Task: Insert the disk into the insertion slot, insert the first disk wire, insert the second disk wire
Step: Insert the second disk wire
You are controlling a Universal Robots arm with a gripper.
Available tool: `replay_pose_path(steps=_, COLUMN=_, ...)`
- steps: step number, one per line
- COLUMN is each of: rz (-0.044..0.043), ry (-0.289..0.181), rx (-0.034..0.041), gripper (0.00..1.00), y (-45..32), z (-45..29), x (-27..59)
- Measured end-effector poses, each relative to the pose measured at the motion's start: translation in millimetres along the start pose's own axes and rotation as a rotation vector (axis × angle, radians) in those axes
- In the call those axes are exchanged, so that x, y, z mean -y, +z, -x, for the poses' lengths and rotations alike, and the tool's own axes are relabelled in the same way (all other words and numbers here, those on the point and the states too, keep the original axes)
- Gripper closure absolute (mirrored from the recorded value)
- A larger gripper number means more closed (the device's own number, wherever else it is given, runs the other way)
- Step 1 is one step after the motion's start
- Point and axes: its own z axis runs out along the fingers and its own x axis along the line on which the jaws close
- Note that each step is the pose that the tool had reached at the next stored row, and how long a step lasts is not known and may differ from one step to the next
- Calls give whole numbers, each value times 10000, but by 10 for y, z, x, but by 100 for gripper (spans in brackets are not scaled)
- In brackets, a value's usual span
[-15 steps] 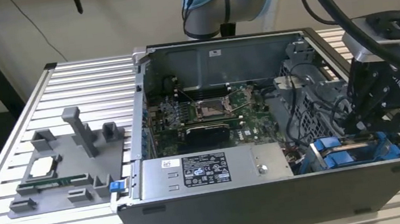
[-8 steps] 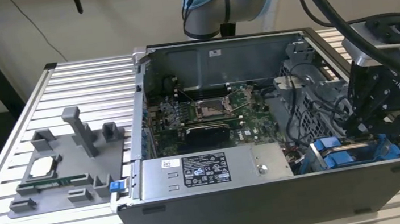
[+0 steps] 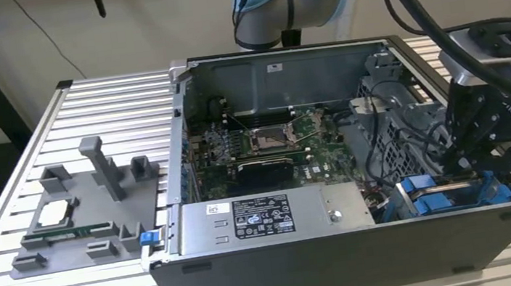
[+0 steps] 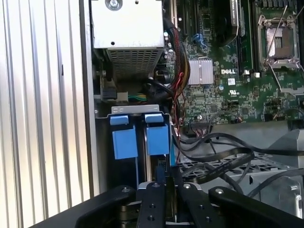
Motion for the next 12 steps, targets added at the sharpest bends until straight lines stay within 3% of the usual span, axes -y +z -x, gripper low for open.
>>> replay_pose_path(steps=12, rz=0, ry=1, rx=-5, gripper=100, y=37, z=15, x=35)
